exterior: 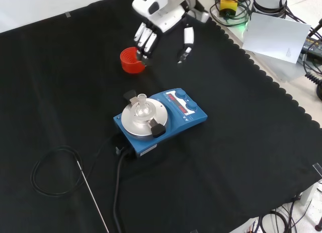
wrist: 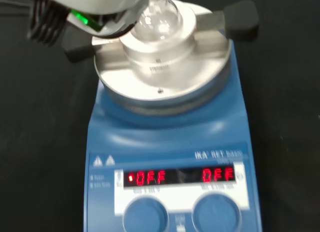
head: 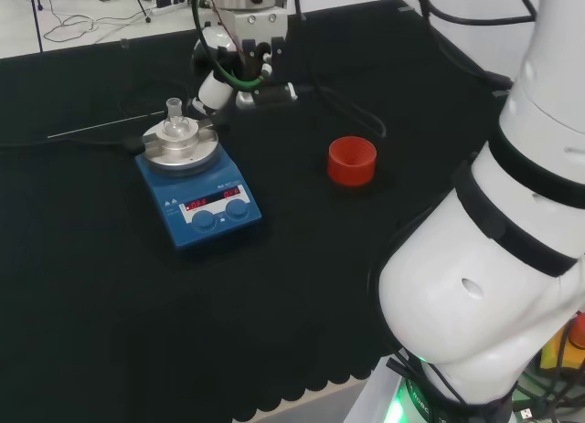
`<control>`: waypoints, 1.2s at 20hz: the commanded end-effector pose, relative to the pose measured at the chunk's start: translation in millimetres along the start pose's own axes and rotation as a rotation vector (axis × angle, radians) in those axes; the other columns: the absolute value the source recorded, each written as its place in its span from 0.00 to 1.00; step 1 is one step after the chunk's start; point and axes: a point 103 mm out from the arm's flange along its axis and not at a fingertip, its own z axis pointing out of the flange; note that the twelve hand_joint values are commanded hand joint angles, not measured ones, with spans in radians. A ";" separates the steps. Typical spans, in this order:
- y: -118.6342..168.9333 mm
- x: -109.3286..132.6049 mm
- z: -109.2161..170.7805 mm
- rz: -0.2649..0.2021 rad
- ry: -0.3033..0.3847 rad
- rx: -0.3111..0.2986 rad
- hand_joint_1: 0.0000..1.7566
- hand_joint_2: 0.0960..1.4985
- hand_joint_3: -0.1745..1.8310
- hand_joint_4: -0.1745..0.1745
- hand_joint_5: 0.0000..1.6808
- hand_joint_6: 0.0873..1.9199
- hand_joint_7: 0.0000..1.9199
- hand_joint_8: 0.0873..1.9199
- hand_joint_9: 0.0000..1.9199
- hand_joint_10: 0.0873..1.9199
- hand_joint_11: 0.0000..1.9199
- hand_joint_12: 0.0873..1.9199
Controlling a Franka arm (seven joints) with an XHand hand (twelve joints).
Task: Turn on the heater.
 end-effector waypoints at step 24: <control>-77.2 12.6 96.1 0.019 -0.064 0.322 0.63 0.43 0.43 0.31 0.28 0.04 0.68 0.51 0.74 0.39 0.65 0.44</control>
